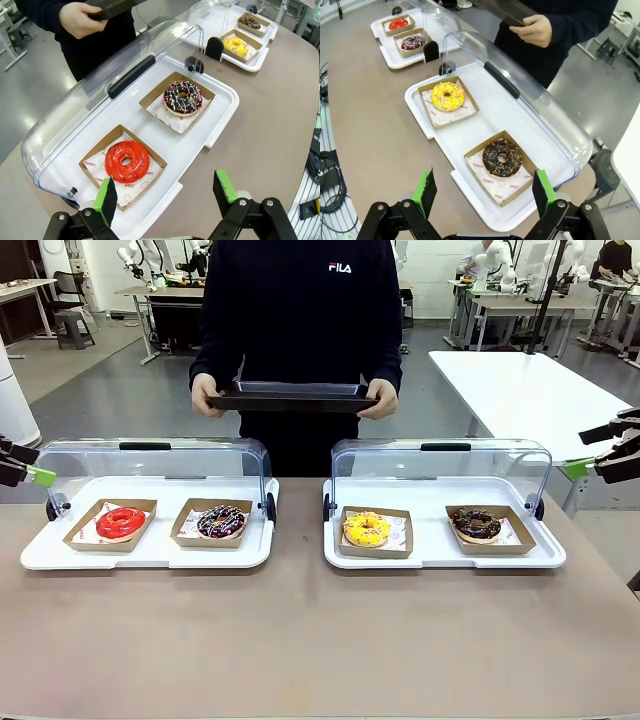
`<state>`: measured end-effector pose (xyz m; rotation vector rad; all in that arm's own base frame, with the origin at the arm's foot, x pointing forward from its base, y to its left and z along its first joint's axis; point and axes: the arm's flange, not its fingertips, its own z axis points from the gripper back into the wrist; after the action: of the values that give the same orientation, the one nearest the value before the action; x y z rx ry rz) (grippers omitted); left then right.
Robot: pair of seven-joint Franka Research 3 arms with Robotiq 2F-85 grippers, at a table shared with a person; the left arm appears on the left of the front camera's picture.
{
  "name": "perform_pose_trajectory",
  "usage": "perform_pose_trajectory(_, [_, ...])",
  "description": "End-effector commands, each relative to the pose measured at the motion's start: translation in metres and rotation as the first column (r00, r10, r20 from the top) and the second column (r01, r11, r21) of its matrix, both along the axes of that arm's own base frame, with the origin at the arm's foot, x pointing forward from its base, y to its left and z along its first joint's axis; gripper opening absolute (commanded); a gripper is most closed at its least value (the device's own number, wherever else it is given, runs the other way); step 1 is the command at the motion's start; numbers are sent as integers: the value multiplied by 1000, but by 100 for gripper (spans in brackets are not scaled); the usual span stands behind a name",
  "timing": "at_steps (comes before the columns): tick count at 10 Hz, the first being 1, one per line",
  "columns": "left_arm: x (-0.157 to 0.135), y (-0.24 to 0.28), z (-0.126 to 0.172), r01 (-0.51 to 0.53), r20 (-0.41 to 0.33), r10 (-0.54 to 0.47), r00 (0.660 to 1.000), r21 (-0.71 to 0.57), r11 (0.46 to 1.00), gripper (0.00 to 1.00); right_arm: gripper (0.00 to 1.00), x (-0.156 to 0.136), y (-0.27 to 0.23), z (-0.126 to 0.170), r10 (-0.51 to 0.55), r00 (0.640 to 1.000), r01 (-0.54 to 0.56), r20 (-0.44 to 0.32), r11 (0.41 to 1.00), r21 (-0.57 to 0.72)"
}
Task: Provide the desired donut to the person.
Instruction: Pick up and lift the Paper togo box containing the Donut pointed at by the person.
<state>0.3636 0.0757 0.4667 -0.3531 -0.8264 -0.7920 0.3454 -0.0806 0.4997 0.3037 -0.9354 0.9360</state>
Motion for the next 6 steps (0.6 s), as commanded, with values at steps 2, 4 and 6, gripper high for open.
perform_pose_trajectory(2, [-16,-4,-15,22,-3,-22,1000,2,1000,100,100,-15,12,-8,-16,999,16,34,1000,5])
perform_pose_trajectory(4, [0,0,-2,4,-10,-4,1000,1,1000,100,100,-1,1,4,1,1000,-1,11,1000,-4])
perform_pose_trajectory(6, [0,0,-2,4,-10,-4,1000,1,1000,100,100,-1,1,4,1,1000,-1,11,1000,-4])
